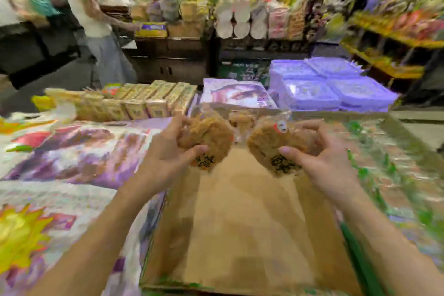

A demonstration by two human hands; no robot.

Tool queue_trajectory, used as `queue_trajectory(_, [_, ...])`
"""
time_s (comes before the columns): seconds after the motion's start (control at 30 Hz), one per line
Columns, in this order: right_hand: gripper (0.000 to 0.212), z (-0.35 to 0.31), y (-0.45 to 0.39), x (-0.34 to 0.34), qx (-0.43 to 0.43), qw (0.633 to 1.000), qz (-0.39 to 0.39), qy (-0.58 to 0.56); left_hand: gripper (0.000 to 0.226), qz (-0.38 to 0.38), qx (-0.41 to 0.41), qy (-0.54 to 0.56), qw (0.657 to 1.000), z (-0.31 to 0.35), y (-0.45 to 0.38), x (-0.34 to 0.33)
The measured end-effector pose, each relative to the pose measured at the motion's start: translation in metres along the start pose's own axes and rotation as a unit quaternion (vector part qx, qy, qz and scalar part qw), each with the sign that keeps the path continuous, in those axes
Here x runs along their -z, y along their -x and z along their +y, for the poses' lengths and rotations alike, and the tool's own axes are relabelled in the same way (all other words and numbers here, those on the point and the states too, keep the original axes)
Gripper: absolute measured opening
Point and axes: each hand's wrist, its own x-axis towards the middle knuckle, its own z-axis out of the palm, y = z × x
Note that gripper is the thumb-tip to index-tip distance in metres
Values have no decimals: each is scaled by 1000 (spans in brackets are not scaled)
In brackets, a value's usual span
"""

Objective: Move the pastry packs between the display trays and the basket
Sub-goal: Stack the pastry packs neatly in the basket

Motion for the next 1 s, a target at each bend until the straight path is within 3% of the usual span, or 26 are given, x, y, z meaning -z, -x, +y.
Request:
queue_trajectory(0.1, [46,65,-53,11,-37,991,-85,100,44,-91,6,-163,982,-37,-51,-37])
queue_trajectory(0.23, [43,121,-110,-9,-64,956,-198,208,48,-210,-8,-385,899,-79,-112,-63])
queue_trajectory(0.37, [39,156,-156,-46,-58,921,-281,263,37,-250,4,-435,865,-114,-162,-80])
queue_trajectory(0.47, [39,173,-182,-75,-12,901,-309,305,34,-231,-37,-486,842,-138,-191,-90])
queue_trajectory(0.7, [46,213,-210,-99,188,817,-212,502,55,-106,-72,-585,801,-170,-225,-103])
queue_trajectory(0.87, [57,222,-215,-104,230,811,-163,513,73,-93,-60,-611,784,-171,-237,-110])
queue_trajectory(1.0, [63,224,-215,-104,243,791,-166,536,72,-90,-41,-610,786,-171,-233,-117])
